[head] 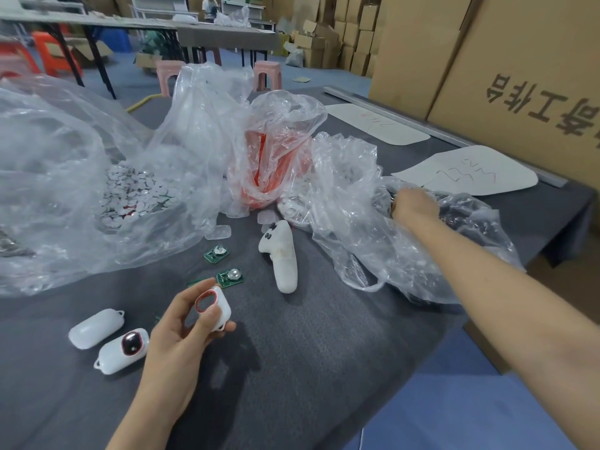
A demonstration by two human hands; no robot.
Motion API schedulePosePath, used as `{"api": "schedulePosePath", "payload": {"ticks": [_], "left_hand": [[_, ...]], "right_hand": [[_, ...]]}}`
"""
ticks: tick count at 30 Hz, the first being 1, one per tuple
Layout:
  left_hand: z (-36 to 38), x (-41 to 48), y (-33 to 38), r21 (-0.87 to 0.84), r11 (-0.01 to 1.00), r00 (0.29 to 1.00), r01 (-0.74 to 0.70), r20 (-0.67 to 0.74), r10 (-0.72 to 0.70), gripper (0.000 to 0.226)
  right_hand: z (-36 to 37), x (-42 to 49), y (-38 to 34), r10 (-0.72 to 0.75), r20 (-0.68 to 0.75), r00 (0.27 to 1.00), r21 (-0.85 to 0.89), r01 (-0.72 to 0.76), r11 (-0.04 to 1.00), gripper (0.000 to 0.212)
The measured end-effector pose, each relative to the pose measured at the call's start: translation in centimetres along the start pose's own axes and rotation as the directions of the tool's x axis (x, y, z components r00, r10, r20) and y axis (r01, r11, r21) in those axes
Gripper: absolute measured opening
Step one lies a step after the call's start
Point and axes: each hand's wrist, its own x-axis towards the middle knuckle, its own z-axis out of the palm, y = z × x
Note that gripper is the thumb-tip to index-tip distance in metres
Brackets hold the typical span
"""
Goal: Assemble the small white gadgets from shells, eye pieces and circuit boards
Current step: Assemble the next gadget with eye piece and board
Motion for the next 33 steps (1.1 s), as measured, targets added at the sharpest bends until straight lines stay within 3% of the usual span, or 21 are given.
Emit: {"api": "schedulePosePath", "payload": {"ticks": [4,6,7,9,11,13,15,17,21,25,28,33], "left_hand": [[0.3,-0.2,0.2,0.022,1.0,1.0,-0.022,0.003,0.022,0.041],[0.6,-0.2,0.4,0.039,0.999,1.0,-0.025,-0.008,0.025,0.039],[0.7,-0.3,0.6,0.042,0.999,1.0,-0.024,-0.015,0.024,0.036],[1.0,-0.5,1.0,0.043,0.999,0.999,-0.017,-0.033,0.019,0.031],[1.2,-0.7,1.4,0.071,0.997,0.999,-0.016,-0.042,0.019,0.035],[1.4,-1.1,2.1,0.134,0.99,0.998,-0.052,-0.034,0.057,0.041],[1.3,-1.2,2.5,0.202,0.975,0.992,-0.095,-0.065,0.11,0.042],[0.7,-1.3,2.7,0.24,0.966,0.979,-0.099,-0.152,0.138,0.035],[-0.2,-1.3,2.9,0.182,0.982,0.948,-0.055,-0.299,0.109,0.024],[0.4,-1.1,2.9,0.216,0.976,0.944,-0.041,-0.312,0.109,0.025],[0.7,-0.9,2.8,0.234,0.971,0.931,-0.044,-0.342,0.125,0.025],[0.5,-1.0,2.7,0.095,0.995,0.916,-0.023,-0.396,0.059,0.024]], "right_hand": [[-1.9,-1.4,-0.9,0.08,-0.193,0.978,0.249,-0.03,0.968,0.021],[-4.1,-3.7,-1.5,0.214,-0.325,0.921,0.507,-0.022,0.862,0.019],[-5.4,-5.2,-2.0,0.279,-0.369,0.887,0.652,0.033,0.757,0.017],[-7.8,-9.3,-3.5,0.319,-0.379,0.869,0.877,0.227,0.423,0.013],[-8.6,-14.4,-6.3,0.168,-0.324,0.931,0.946,0.317,0.073,0.014],[-7.4,-18.9,-10.2,-0.123,-0.181,0.976,0.978,0.165,-0.128,0.02],[-4.9,-22.0,-14.2,-0.344,0.024,0.939,0.984,-0.083,-0.156,0.023],[-2.9,-23.5,-17.1,-0.407,0.151,0.901,0.966,-0.222,-0.135,0.021],[-1.1,-24.0,-19.2,-0.434,0.173,0.884,0.933,-0.289,-0.216,0.02],[-0.3,-23.8,-18.6,-0.477,0.151,0.866,0.917,-0.303,-0.26,0.027],[-0.1,-23.4,-18.3,-0.498,0.214,0.84,0.867,-0.398,-0.299,0.028],[0.2,-23.3,-18.4,-0.497,0.257,0.829,0.843,-0.444,-0.304,0.024]]}}
